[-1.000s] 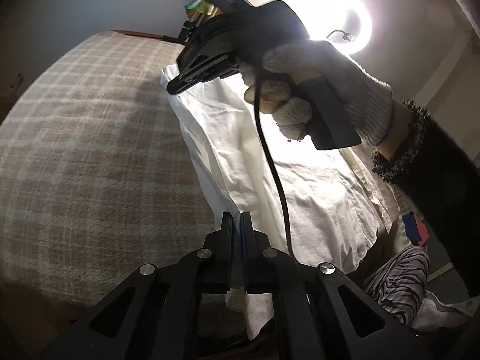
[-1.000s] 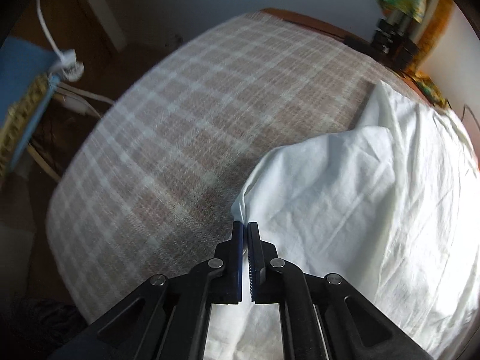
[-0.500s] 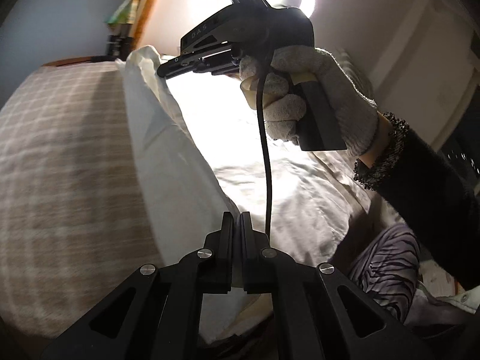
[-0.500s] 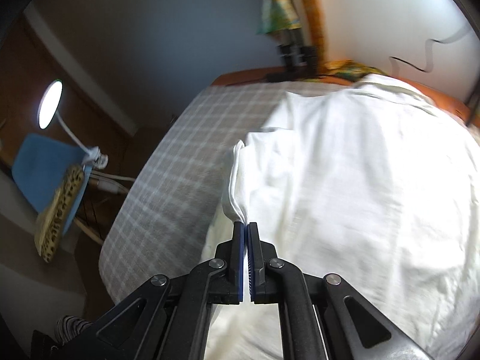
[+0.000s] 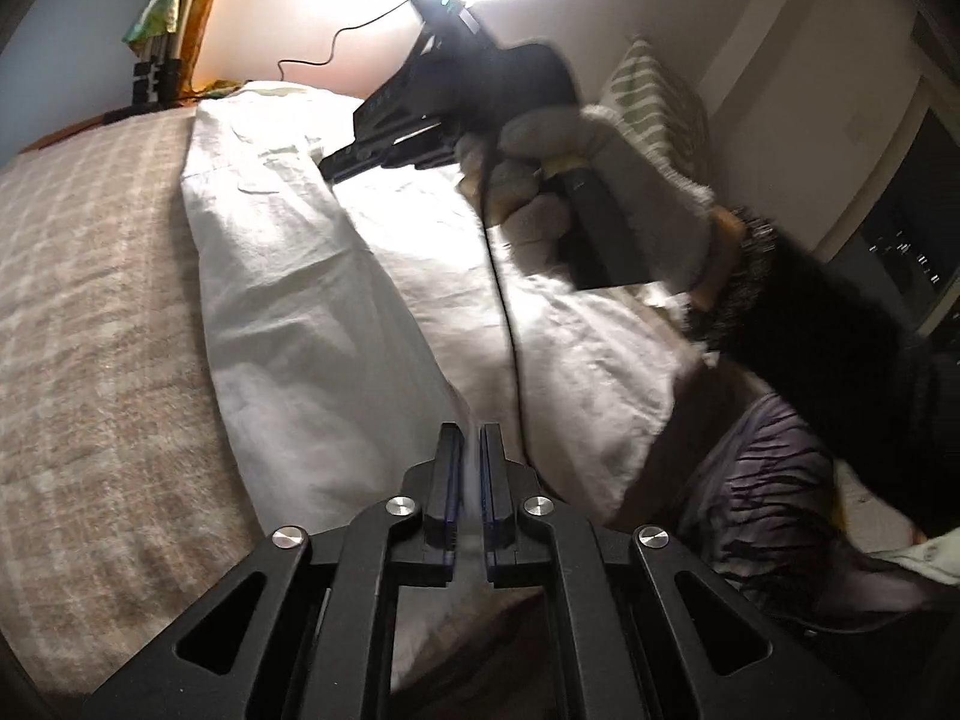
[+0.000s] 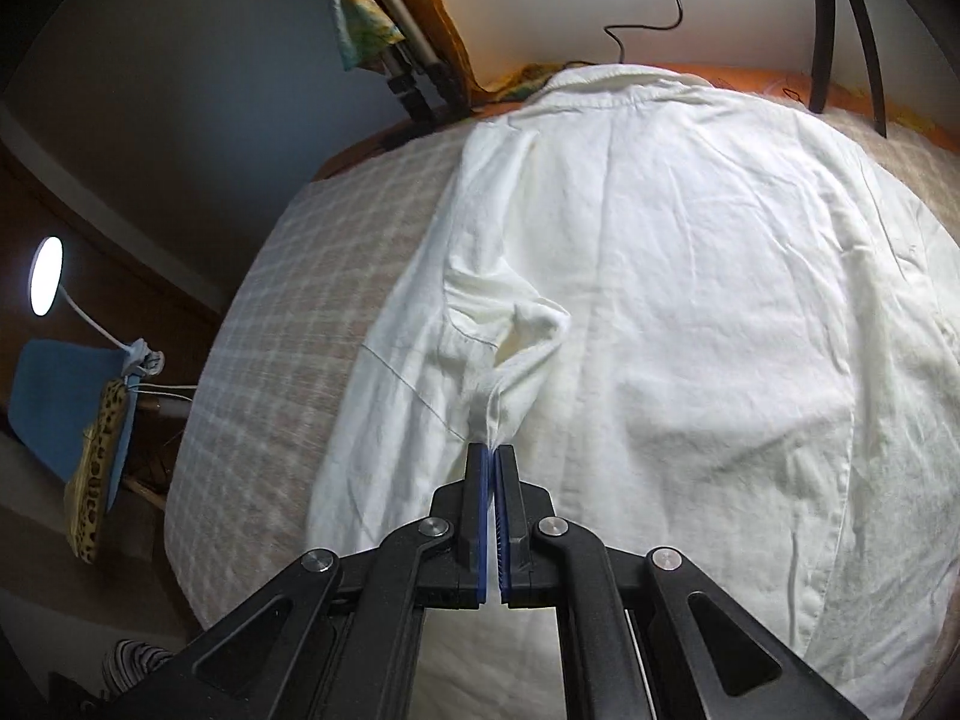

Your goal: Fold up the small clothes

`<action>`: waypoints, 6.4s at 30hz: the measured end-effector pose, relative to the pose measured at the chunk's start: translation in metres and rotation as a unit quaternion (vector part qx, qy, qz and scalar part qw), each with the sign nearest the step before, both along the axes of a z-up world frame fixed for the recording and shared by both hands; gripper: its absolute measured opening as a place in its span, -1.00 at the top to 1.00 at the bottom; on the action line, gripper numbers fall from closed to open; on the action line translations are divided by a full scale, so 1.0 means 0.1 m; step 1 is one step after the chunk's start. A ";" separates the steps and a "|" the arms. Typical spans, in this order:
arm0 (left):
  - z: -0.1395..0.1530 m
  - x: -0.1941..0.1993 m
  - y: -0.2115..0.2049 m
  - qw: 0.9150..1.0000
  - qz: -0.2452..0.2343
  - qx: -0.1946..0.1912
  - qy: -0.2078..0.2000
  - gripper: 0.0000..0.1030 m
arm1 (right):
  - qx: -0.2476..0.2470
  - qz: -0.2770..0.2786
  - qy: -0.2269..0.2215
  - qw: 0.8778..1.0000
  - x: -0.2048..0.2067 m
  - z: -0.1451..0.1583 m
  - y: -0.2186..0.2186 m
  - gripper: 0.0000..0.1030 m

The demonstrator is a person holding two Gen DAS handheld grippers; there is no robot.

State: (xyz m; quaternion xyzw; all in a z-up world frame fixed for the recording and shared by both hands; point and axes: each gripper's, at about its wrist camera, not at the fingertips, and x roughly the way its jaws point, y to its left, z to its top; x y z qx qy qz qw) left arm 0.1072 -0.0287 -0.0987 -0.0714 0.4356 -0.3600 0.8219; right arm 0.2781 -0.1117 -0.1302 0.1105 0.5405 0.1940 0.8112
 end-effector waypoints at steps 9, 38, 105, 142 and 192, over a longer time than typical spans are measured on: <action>0.05 -0.02 0.38 0.998 0.065 0.015 -0.020 0.76 | -0.023 0.005 -0.003 1.000 0.00 -0.04 -0.06 0.77; -0.20 -0.22 0.04 0.997 -0.009 0.071 -0.036 0.76 | -0.036 0.042 -0.093 0.994 -0.28 0.02 0.10 0.24; -0.01 0.46 -0.91 0.998 -0.034 0.031 -0.052 0.10 | -0.079 0.001 -0.088 0.993 -1.48 0.43 -1.44 1.00; -0.07 0.38 -1.03 0.997 -0.046 0.043 -0.042 0.10 | -0.072 -0.091 -0.083 0.990 -1.84 0.07 -2.55 0.97; -0.44 0.00 -1.50 0.995 -0.049 0.083 -0.023 0.71 | -0.022 -0.044 -0.022 0.999 -1.92 -0.09 -2.19 1.00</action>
